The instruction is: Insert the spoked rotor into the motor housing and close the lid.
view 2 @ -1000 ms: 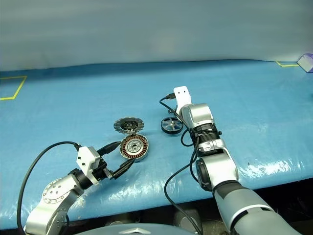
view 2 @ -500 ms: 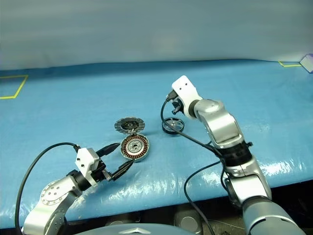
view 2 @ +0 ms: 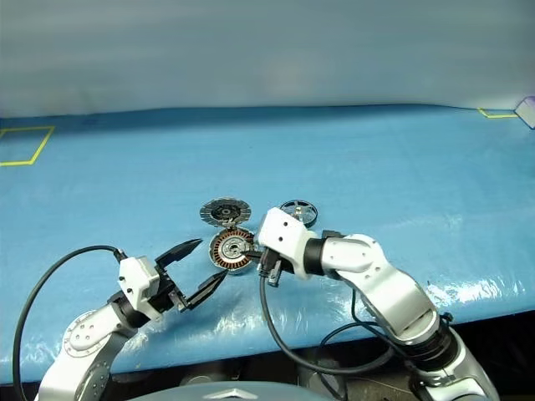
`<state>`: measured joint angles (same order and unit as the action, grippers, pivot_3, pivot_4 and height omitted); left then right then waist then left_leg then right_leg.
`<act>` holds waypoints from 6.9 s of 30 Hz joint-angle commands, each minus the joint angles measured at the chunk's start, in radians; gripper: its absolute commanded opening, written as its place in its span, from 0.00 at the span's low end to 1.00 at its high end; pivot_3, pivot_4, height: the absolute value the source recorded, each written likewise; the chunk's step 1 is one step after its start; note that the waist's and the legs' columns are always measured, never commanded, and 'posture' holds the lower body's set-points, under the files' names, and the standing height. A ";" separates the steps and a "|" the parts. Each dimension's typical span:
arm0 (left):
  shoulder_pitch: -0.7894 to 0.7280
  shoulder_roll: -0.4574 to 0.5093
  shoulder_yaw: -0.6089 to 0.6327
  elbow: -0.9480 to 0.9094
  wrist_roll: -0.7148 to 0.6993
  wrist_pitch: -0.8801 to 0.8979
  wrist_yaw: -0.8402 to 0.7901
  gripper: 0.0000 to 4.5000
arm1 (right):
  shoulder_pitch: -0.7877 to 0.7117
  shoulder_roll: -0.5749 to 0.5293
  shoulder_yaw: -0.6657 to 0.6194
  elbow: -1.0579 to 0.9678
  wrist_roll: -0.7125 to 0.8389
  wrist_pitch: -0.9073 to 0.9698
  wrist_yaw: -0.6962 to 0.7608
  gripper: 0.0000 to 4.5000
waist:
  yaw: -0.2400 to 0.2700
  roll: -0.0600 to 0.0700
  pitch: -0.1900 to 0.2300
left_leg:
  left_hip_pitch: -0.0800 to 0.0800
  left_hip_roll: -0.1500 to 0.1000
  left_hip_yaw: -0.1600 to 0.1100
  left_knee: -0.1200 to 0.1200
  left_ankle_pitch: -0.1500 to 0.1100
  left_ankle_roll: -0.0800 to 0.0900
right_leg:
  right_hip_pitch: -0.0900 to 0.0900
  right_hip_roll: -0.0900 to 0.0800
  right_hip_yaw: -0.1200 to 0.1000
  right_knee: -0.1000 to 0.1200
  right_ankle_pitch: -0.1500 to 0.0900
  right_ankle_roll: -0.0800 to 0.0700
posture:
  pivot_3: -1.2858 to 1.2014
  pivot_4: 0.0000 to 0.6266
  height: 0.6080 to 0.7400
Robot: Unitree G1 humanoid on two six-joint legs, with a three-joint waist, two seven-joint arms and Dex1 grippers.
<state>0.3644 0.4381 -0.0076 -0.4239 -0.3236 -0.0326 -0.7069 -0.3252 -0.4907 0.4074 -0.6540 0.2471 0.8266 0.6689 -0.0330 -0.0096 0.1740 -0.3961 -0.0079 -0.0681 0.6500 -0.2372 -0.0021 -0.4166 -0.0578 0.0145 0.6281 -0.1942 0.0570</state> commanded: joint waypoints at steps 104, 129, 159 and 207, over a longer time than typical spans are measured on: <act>0.044 -0.081 -0.008 0.242 0.025 -0.175 -0.011 1.00 | 0.039 0.350 0.040 0.356 -0.037 0.000 -0.225 0.01 | -0.003 -0.001 -0.001 | 0.001 0.000 -0.001 -0.001 0.000 0.000 | 0.000 0.000 -0.001 0.000 0.000 0.000 | 0.52 0.24 1.00; 0.042 -0.081 -0.020 0.244 0.032 -0.165 -0.007 1.00 | -0.034 0.365 -0.009 0.193 0.043 0.196 -0.209 0.01 | -0.003 -0.001 -0.001 | 0.001 0.000 -0.001 -0.001 0.000 0.000 | 0.000 0.000 -0.001 0.000 0.000 0.000 | 0.52 0.24 1.00; 0.039 -0.063 -0.024 0.234 0.045 -0.162 -0.010 1.00 | -0.283 -0.139 -0.147 0.352 0.068 0.295 -0.064 0.56 | 0.008 -0.001 -0.001 | -0.001 -0.001 0.000 -0.001 0.000 0.000 | 0.000 -0.001 -0.001 -0.001 0.000 0.000 | 0.52 0.24 1.00; 0.044 -0.063 -0.040 0.230 0.044 -0.158 0.010 1.00 | -0.251 -0.012 -0.126 0.537 -0.023 0.315 -0.141 0.56 | 0.006 -0.001 -0.001 | 0.000 -0.001 0.000 -0.001 0.000 0.000 | 0.000 -0.001 -0.001 0.000 0.000 0.000 | 0.52 0.24 1.00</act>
<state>0.4061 0.3769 -0.0486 -0.1608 -0.2787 -0.1765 -0.6982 -0.5789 -0.4990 0.2896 -0.0839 0.2249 1.1370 0.5276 -0.0269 -0.0104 0.1727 -0.3963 -0.0088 -0.0682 0.6489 -0.2373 -0.0018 -0.4166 -0.0584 0.0132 0.6280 -0.1941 0.0568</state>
